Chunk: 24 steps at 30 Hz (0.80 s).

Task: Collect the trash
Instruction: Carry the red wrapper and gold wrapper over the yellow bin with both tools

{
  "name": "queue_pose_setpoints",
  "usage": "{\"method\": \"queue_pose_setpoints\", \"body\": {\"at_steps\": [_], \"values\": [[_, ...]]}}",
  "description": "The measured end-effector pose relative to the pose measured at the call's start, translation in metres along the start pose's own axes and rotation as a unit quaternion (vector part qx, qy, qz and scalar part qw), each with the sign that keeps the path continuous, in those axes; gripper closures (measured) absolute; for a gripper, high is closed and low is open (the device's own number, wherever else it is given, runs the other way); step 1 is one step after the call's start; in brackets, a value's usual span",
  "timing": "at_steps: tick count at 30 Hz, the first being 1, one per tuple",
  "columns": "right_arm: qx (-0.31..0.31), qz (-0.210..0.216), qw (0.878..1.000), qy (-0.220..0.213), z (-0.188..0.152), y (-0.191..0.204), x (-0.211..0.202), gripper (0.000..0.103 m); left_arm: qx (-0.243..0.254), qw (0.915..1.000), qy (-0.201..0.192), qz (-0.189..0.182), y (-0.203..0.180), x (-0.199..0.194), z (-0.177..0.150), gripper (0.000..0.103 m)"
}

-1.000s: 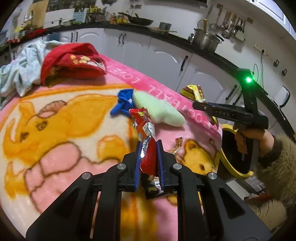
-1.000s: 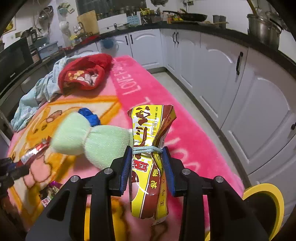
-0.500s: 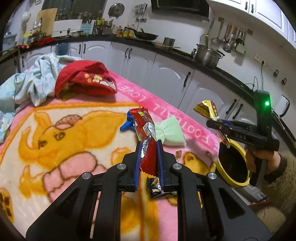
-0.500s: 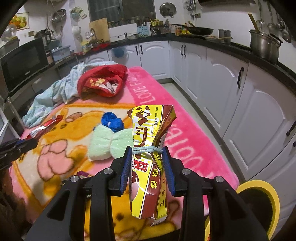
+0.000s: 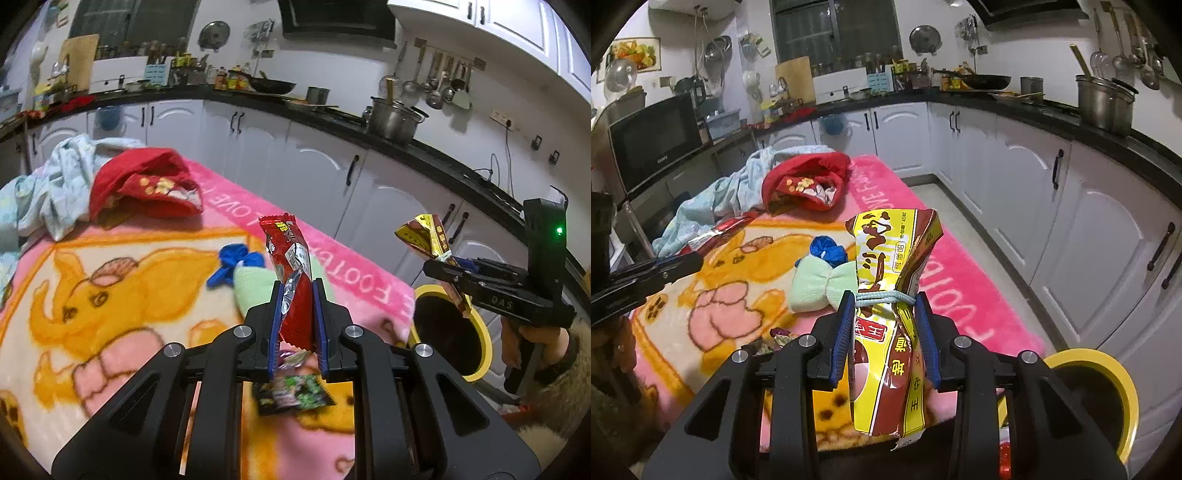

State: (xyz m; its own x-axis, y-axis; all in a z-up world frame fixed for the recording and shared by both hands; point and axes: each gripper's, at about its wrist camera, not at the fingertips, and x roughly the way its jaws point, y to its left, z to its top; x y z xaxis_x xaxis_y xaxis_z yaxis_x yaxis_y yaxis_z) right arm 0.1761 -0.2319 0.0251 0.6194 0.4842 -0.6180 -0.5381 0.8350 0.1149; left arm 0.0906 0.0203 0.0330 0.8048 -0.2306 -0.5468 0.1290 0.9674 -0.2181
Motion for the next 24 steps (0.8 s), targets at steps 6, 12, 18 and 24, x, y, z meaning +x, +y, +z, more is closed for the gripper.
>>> {"method": "queue_pose_setpoints", "body": {"at_steps": [6,12,18,24], "values": [[0.002,-0.014,1.000,-0.019,-0.004,-0.014,-0.022,0.071,0.011,0.9998,-0.008,-0.016,-0.022,0.009,0.010,0.093],[0.017,-0.029,0.999,-0.031,-0.012,-0.033,-0.041,0.071,0.029,0.9989,-0.007,-0.036,-0.048,0.024,0.019,0.093],[0.034,-0.049,0.997,-0.039,-0.024,-0.054,-0.060,0.071,0.045,0.9974,-0.001,-0.056,-0.076,0.040,0.023,0.093],[0.053,-0.065,0.995,-0.046,-0.037,-0.072,-0.075,0.071,0.065,0.9948,0.005,-0.078,-0.107,0.056,0.026,0.093]]}}
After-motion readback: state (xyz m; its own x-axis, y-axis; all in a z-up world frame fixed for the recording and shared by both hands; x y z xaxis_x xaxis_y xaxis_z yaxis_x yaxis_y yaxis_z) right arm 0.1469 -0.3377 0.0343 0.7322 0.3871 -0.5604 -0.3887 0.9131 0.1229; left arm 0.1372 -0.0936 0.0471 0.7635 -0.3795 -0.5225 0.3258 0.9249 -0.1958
